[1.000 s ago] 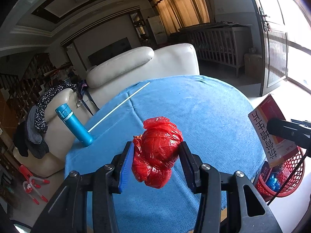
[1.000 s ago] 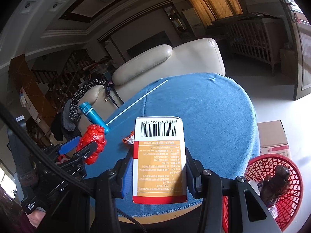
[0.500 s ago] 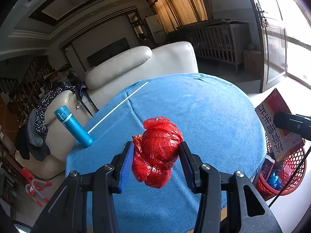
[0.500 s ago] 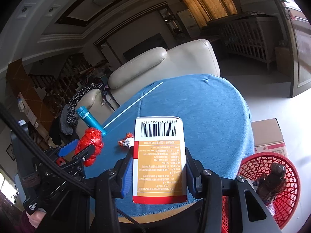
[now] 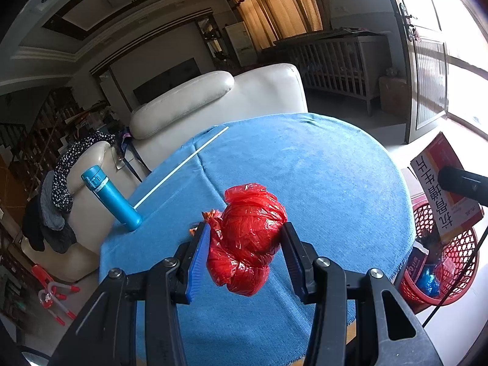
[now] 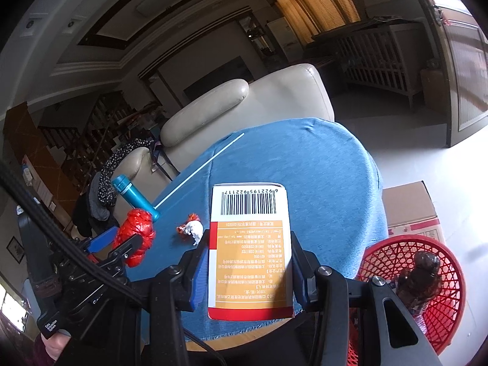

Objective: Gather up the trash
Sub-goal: 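Lift the red bag and barcode box and turn toward the red basket, then carry the red bag and barcode box over the red mesh basket, then open the left tool to drop the red bag while the right tool drops the barcode box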

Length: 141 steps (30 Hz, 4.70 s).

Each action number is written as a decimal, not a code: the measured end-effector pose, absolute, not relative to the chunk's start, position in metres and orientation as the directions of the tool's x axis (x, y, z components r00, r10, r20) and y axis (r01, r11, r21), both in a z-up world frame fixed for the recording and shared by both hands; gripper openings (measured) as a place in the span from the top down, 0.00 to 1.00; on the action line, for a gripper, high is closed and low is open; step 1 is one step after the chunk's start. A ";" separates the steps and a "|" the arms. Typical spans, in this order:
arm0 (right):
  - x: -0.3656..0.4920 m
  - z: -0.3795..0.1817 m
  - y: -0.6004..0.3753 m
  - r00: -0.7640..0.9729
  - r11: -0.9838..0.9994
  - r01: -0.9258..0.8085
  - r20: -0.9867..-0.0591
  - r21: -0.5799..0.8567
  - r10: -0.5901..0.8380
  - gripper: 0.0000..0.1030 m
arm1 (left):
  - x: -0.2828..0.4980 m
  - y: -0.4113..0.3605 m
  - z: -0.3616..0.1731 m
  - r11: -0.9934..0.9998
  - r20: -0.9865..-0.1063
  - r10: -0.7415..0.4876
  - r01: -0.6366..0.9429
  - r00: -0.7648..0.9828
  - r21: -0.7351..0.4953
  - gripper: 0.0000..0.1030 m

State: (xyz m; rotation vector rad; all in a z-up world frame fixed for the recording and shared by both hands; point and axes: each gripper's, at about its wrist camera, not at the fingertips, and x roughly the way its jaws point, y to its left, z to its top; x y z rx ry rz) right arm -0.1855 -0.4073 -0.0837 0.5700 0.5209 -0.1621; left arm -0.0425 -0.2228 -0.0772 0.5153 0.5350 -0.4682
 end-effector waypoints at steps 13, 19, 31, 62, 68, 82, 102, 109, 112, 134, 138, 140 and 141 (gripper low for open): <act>-0.195 -0.085 -0.414 0.863 0.819 0.299 -0.504 0.489 -0.014 0.53 | -0.055 -0.233 -0.080 0.750 -0.579 -0.295 0.560 0.760 0.353 0.52; -0.199 -0.087 -0.418 0.863 0.812 0.309 -0.505 0.496 -0.020 0.53 | -0.060 -0.238 -0.081 0.738 -0.583 -0.301 0.571 0.755 0.359 0.52; -0.200 -0.089 -0.420 0.863 0.806 0.312 -0.505 0.502 -0.019 0.53 | -0.064 -0.243 -0.084 0.726 -0.595 -0.304 0.585 0.745 0.362 0.52; -0.199 -0.093 -0.423 0.863 0.806 0.300 -0.506 0.510 -0.001 0.53 | -0.064 -0.249 -0.087 0.718 -0.604 -0.296 0.590 0.740 0.369 0.52; -0.199 -0.094 -0.424 0.863 0.806 0.299 -0.506 0.512 0.001 0.53 | -0.065 -0.250 -0.086 0.715 -0.603 -0.297 0.591 0.740 0.373 0.52; -0.201 -0.097 -0.428 0.864 0.801 0.299 -0.504 0.518 0.003 0.53 | -0.070 -0.254 -0.086 0.704 -0.603 -0.298 0.597 0.740 0.385 0.52; -0.212 -0.105 -0.440 0.863 0.777 0.320 -0.504 0.543 -0.003 0.53 | -0.074 -0.271 -0.093 0.667 -0.615 -0.302 0.622 0.728 0.409 0.52; -0.222 -0.109 -0.450 0.861 0.760 0.342 -0.508 0.553 -0.018 0.53 | -0.081 -0.285 -0.098 0.633 -0.619 -0.310 0.642 0.722 0.432 0.52; -0.227 -0.112 -0.457 0.860 0.749 0.356 -0.510 0.559 -0.028 0.53 | -0.086 -0.293 -0.101 0.615 -0.623 -0.316 0.654 0.716 0.440 0.52; -0.288 -0.137 -0.523 0.807 0.615 0.541 -0.561 0.573 -0.186 0.53 | -0.108 -0.363 -0.132 0.396 -0.799 -0.456 0.893 0.393 0.213 0.52; -0.299 -0.139 -0.536 0.794 0.587 0.572 -0.567 0.573 -0.220 0.53 | -0.114 -0.371 -0.137 0.338 -0.823 -0.482 0.931 0.299 0.140 0.52; -0.302 -0.139 -0.541 0.789 0.577 0.583 -0.570 0.572 -0.231 0.52 | -0.117 -0.374 -0.138 0.312 -0.831 -0.493 0.944 0.257 0.107 0.50; -0.304 -0.140 -0.544 0.786 0.570 0.588 -0.572 0.574 -0.234 0.51 | -0.119 -0.375 -0.139 0.297 -0.834 -0.501 0.951 0.233 0.088 0.50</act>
